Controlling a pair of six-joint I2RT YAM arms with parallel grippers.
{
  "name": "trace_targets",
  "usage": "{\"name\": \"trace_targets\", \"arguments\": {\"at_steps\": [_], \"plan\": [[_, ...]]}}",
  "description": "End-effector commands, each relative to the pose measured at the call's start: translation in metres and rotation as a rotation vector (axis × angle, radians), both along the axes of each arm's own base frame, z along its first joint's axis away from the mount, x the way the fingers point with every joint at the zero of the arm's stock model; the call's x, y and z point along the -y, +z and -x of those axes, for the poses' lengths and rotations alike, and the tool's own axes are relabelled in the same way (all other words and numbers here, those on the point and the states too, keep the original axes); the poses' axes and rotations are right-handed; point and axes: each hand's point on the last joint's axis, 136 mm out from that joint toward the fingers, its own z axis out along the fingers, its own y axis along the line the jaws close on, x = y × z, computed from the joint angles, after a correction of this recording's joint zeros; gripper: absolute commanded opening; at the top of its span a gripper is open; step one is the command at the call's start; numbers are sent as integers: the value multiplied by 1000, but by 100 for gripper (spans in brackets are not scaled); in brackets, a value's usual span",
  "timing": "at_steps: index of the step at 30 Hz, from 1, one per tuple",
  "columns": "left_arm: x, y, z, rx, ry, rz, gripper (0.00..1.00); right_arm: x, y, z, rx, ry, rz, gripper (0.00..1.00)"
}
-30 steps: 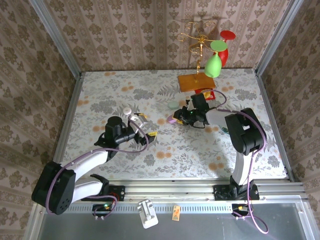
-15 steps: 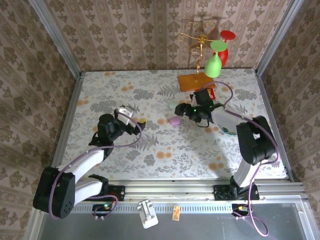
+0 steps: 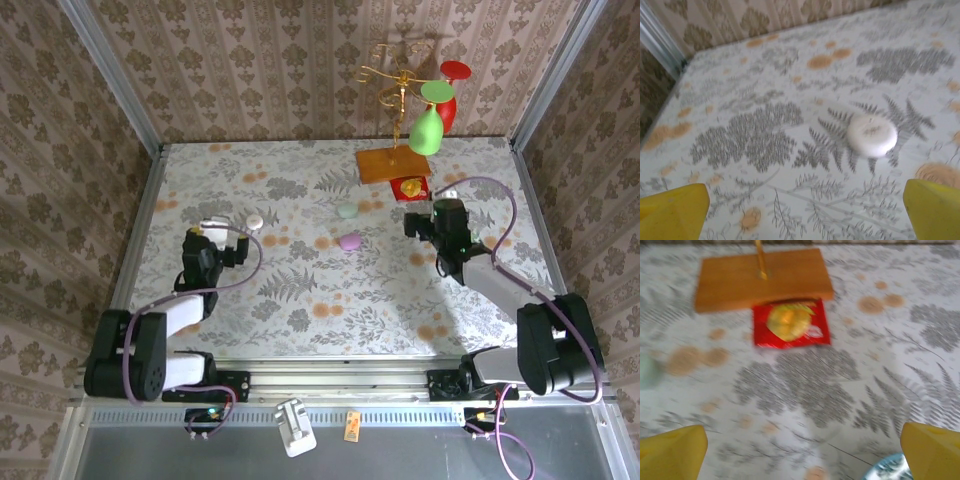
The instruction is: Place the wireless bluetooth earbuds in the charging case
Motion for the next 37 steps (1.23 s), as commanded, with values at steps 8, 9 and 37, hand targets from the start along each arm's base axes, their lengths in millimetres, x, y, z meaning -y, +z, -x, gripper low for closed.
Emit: {"name": "trace_targets", "arguments": {"at_steps": [8, 9, 37], "plan": [[-25, -6, -33, 84, 51, 57, 100, 45, -15, -17, 167, -57, 3, 100], [-28, -8, -32, 64, 60, 78, 100, 47, -17, -17, 175, -59, -15, 100], [-33, -12, -41, 14, 82, 85, 100, 40, -31, -14, 204, 5, -49, 100]]}}
